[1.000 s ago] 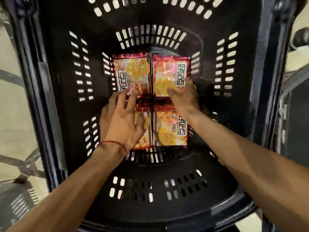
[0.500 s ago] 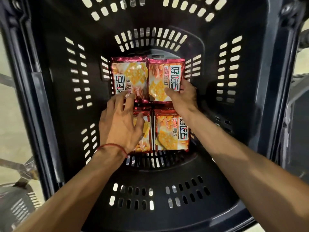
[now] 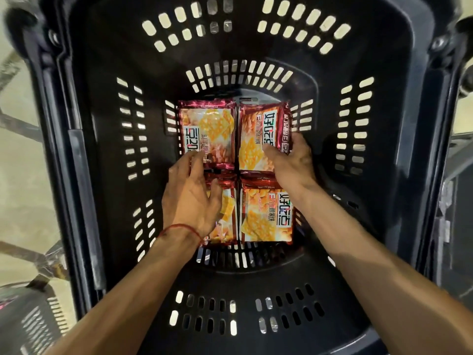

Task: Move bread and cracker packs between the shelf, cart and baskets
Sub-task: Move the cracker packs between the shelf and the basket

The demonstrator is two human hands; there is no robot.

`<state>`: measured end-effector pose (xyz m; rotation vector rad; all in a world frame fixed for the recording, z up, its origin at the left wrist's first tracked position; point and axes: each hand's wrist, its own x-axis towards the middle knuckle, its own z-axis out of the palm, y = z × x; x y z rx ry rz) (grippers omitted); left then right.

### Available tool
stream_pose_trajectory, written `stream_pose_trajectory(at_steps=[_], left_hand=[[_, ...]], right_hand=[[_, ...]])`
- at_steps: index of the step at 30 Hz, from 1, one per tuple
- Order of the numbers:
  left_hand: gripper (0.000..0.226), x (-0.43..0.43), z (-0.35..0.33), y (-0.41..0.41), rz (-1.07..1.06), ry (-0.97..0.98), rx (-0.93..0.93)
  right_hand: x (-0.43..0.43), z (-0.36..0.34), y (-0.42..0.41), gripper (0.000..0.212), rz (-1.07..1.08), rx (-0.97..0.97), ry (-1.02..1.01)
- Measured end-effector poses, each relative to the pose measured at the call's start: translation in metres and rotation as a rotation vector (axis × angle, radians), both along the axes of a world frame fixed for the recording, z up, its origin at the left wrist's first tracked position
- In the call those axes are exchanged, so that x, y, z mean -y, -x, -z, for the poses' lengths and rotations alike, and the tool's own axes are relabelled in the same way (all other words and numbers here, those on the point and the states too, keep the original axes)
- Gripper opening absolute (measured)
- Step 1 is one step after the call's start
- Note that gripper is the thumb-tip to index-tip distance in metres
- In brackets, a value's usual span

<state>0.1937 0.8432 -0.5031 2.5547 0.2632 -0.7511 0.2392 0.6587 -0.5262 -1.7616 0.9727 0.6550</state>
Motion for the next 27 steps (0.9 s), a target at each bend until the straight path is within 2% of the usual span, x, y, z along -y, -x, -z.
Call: stream_pose_trajectory(at_steps=[3, 7, 10, 14, 18, 23, 27], left_hand=[[0.070, 0.009, 0.008, -0.014, -0.216, 0.077, -0.083], [0.067, 0.021, 0.031, -0.036, -0.376, 0.135, -0.256], [0.085, 0.027, 0.050, -0.042, -0.406, 0.084, -0.152], [0.085, 0.026, 0.064, -0.041, -0.566, 0.150, -0.045], [0.095, 0.024, 0.074, -0.047, -0.634, 0.194, -0.101], [0.069, 0.034, 0.090, -0.057, -0.870, 0.221, -0.192], [0.048, 0.046, 0.088, -0.049, -1.036, 0.350, -0.215]], right_hand=[[0.003, -0.010, 0.006, 0.049, 0.059, 0.053, 0.028], [0.007, -0.011, 0.011, 0.037, 0.082, 0.057, 0.062], [0.010, -0.007, 0.008, 0.037, 0.082, 0.020, 0.071], [0.013, -0.005, 0.010, 0.045, 0.075, 0.017, 0.120], [0.011, -0.011, 0.014, 0.043, 0.065, 0.010, 0.123], [0.009, -0.006, 0.015, 0.057, 0.086, -0.014, 0.124], [0.010, -0.008, 0.017, 0.054, 0.084, 0.003, 0.122]])
